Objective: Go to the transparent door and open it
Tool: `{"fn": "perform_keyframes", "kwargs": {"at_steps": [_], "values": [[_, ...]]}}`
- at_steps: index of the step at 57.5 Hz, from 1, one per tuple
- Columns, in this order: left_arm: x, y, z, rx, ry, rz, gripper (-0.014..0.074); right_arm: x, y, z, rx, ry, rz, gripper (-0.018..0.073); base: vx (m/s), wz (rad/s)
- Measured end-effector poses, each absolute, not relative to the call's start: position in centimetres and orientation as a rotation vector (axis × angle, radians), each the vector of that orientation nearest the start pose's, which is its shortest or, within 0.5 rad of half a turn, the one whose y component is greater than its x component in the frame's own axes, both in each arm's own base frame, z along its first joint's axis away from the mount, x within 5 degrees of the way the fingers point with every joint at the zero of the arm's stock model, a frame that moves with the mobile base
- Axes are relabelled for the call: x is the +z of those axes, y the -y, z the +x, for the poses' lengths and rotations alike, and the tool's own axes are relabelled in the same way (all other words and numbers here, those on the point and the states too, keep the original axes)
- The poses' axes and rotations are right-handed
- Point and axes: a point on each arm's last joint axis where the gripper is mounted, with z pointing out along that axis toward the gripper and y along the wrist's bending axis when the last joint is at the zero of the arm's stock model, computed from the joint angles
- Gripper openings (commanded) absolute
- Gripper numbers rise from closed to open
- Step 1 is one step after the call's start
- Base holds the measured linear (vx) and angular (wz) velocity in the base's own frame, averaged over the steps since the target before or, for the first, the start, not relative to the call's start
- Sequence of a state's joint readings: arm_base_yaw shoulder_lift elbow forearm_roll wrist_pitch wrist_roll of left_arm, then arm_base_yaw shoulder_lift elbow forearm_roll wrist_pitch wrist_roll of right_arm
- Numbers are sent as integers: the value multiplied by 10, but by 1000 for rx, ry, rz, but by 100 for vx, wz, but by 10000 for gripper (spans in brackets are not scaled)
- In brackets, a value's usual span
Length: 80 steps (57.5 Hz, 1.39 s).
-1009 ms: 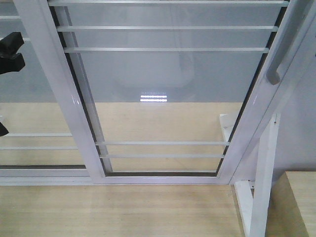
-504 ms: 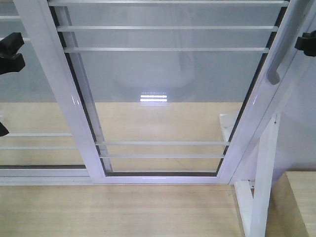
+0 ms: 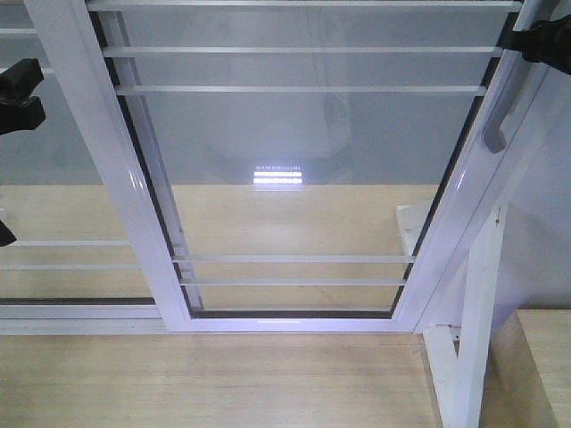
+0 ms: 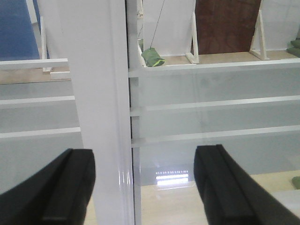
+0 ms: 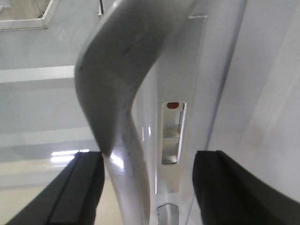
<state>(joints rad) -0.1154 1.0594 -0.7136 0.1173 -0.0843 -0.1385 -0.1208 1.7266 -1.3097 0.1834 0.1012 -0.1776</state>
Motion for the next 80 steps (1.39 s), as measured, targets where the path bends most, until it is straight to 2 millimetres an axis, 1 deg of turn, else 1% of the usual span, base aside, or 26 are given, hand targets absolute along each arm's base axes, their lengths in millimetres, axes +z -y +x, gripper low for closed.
{"fn": "perform_keyframes", "kwargs": {"at_steps": [8,14,19,23,28,34,44,80], "values": [[329,28,231,-109,-1745,89,567,290,43,418,-48,-2002,100,363,0,0],[329,28,231,-109,-1745,89,567,285,36,422,-40,-2008,81,270,0,0],[329,28,231,-109,-1745,89,567,284,32,423,-50,-2009,47,150,0,0],[329,28,231,-109,-1745,89,567,284,28,424,-50,-2009,30,78,0,0],[329,28,231,-109,-1745,89,567,284,22,424,-45,-2008,9,25,0,0],[329,28,231,-109,-1746,89,567,284,14,425,-37,-2006,-15,13,0,0],[329,28,231,-109,-1747,89,566,284,-6,425,-10,-2003,-65,17,0,-1],[329,28,231,-108,-1752,89,566,284,-94,417,134,-1967,-249,20,0,0]]}}
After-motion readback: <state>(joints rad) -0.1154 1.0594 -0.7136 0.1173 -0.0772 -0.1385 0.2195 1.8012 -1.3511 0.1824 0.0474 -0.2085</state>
